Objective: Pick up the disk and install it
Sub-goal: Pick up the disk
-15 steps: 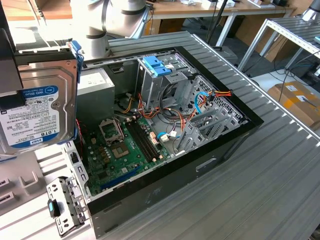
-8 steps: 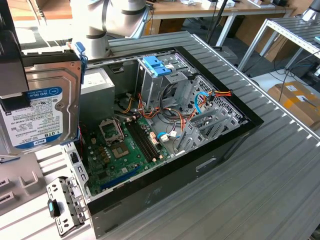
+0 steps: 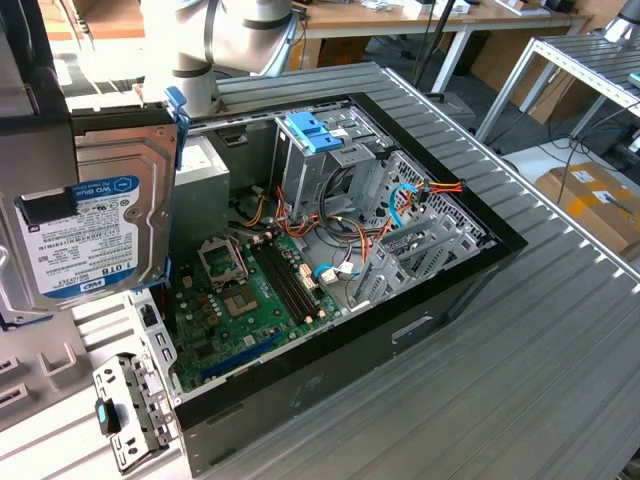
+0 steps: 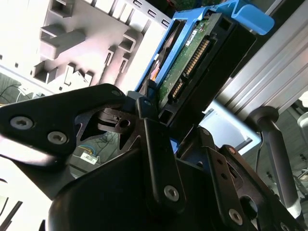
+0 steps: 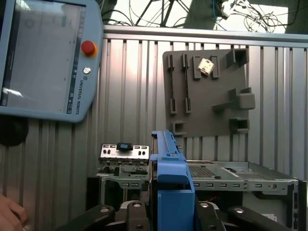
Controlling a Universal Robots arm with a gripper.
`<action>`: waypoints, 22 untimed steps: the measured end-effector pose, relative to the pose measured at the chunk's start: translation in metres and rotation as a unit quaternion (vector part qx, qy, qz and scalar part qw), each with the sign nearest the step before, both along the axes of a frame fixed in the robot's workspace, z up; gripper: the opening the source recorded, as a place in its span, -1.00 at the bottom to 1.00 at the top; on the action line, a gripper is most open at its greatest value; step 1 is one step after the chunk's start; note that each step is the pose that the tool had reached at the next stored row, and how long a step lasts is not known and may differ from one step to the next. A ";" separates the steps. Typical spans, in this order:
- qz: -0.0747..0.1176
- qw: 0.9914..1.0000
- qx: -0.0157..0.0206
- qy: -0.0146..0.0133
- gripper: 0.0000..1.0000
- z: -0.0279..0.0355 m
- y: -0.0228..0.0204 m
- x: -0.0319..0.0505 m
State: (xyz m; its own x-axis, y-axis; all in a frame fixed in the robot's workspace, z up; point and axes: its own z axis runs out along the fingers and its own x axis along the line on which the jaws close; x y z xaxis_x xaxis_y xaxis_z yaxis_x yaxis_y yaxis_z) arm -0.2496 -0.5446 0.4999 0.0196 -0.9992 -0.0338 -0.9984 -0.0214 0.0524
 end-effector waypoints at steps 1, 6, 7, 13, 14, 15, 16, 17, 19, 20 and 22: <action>0.000 1.000 0.000 0.000 -0.27 0.0000 -0.0002 0.0006; 0.000 1.000 0.000 0.000 -0.27 -0.0003 -0.0013 0.0035; 0.000 1.000 0.000 0.000 -0.27 -0.0003 -0.0015 0.0042; 0.000 1.000 0.000 0.000 -0.27 -0.0005 -0.0027 0.0070; 0.000 1.000 0.000 0.000 -0.27 -0.0006 -0.0029 0.0073; 0.000 1.000 0.000 0.000 -0.27 -0.0007 -0.0032 0.0077; 0.000 1.000 0.000 0.000 -0.27 -0.0006 -0.0034 0.0081; 0.000 1.000 0.000 0.000 -0.27 -0.0007 -0.0038 0.0088; 0.000 1.000 0.000 0.000 -0.27 -0.0008 -0.0042 0.0096; 0.000 1.000 0.000 0.000 -0.27 -0.0008 -0.0044 0.0100; 0.000 1.000 0.000 0.000 -0.27 -0.0009 -0.0051 0.0109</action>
State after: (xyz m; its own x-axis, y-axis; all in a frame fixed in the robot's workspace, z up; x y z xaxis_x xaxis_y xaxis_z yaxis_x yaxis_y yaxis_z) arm -0.2387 -0.5496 0.4990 0.0196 -0.9992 -0.0338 -0.9984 -0.0213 0.0524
